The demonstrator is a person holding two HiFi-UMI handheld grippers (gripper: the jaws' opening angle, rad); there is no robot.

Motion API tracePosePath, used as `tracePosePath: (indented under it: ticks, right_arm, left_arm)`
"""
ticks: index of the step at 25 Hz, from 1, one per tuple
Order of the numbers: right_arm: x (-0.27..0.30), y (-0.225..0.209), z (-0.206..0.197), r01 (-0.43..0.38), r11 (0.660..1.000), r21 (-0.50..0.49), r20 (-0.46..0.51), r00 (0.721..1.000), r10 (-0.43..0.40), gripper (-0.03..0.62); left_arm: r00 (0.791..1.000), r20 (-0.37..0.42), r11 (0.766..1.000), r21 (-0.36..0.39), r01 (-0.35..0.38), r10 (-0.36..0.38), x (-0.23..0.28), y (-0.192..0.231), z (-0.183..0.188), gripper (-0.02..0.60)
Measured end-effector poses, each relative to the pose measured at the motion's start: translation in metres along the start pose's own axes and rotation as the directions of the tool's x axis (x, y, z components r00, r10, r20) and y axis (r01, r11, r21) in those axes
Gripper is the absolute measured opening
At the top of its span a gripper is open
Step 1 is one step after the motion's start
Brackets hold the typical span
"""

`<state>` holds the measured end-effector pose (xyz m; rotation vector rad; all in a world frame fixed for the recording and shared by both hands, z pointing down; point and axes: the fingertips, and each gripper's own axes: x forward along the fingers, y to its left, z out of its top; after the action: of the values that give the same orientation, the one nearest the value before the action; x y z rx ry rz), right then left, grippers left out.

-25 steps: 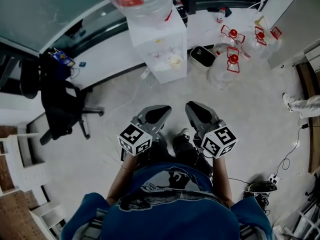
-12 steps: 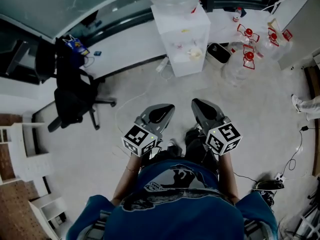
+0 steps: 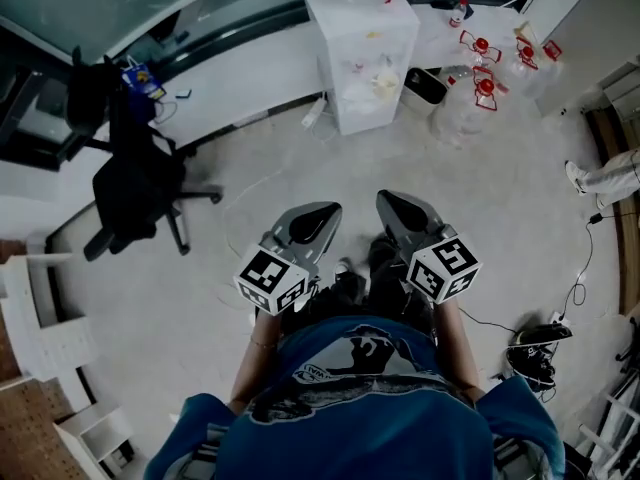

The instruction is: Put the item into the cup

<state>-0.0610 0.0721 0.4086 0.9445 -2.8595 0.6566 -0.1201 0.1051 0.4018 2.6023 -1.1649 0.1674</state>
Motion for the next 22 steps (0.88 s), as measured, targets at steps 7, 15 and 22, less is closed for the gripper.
tracePosePath:
  ticks: [7,15,22]
  right_arm:
    - [-0.019,0.029,-0.013,0.025,1.0,-0.017,0.004,1.0,-0.025,-0.005]
    - [-0.023,0.047,-0.018,0.025,0.999,-0.034,0.0,1.0,-0.025,0.0]
    - [-0.027,0.054,-0.023,0.029,0.998,-0.049,-0.011,1.0,-0.029,-0.001]
  left_arm:
    - [0.998,0.031,0.998,0.009,0.056,-0.056,-0.019,-0.023,-0.006,0.003]
    - [0.996,0.04,0.996,0.018,0.082,-0.083,-0.033,-0.034,-0.012,0.003]
    - [0.994,0.04,0.994,0.03,0.101,-0.102,-0.034,-0.043,-0.014,0.003]
